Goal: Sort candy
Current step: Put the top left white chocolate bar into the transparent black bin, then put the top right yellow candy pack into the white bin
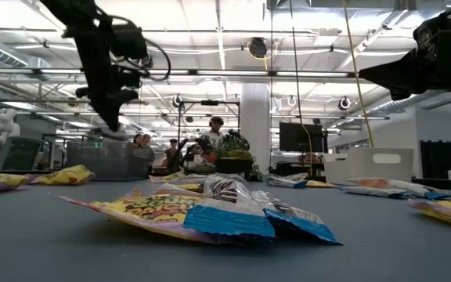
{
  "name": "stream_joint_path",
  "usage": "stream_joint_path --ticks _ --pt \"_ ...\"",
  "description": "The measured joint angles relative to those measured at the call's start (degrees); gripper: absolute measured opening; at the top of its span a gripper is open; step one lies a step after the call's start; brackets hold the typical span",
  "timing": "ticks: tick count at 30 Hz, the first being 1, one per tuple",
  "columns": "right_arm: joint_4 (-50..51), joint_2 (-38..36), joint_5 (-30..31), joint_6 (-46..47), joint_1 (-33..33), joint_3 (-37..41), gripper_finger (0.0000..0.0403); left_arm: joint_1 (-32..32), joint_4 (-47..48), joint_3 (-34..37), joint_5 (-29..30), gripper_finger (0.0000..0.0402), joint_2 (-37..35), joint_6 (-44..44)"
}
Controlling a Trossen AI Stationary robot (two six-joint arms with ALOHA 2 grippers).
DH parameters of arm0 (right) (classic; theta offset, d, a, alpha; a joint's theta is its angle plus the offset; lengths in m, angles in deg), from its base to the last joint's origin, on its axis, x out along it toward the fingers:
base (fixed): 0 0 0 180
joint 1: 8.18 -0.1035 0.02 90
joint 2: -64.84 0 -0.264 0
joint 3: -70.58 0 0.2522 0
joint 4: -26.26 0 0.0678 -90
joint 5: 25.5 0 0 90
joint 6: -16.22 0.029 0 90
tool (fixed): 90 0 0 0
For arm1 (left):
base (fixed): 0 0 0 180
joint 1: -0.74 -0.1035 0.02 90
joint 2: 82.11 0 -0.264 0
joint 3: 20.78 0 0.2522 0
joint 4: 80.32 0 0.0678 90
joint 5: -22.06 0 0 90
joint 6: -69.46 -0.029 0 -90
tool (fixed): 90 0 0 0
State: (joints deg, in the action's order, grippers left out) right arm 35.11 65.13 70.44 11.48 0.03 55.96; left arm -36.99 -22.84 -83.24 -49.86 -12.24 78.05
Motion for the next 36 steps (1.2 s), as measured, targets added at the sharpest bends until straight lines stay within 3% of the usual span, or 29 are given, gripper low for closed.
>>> stream_joint_path --ticks 7,13,17,20,24,28,36 --pt "0.0 0.0 0.0 0.0 0.0 0.0 0.0000 -3.8 -4.3 1.5 -0.1 0.0036 3.8 -1.9" --pt "0.0 0.0 0.0 0.0 0.0 0.0 0.0000 -3.7 -4.3 2.8 -0.4 0.0095 5.5 -3.1" --pt "0.0 0.0 0.0 -2.2 0.0 0.0 0.0000 -2.8 -4.6 3.6 -0.4 0.0113 5.3 -3.2" --pt "-0.3 0.0 0.1 -3.9 0.0 0.0 0.0000 -1.2 -5.9 4.0 -0.4 0.0101 4.7 -3.4" --pt "-0.9 0.0 0.1 -3.1 0.0 0.0 0.0000 2.3 -9.5 4.1 -0.1 0.0055 2.6 -4.5" --pt "-0.9 0.0 0.1 -3.1 0.0 0.0 0.0000 7.4 -16.6 4.1 4.6 0.0008 -0.5 -3.1" --pt "-5.4 0.0 0.1 -5.5 0.0 0.0 0.0000 19.9 -33.4 5.1 6.2 0.0007 -1.7 -6.5"
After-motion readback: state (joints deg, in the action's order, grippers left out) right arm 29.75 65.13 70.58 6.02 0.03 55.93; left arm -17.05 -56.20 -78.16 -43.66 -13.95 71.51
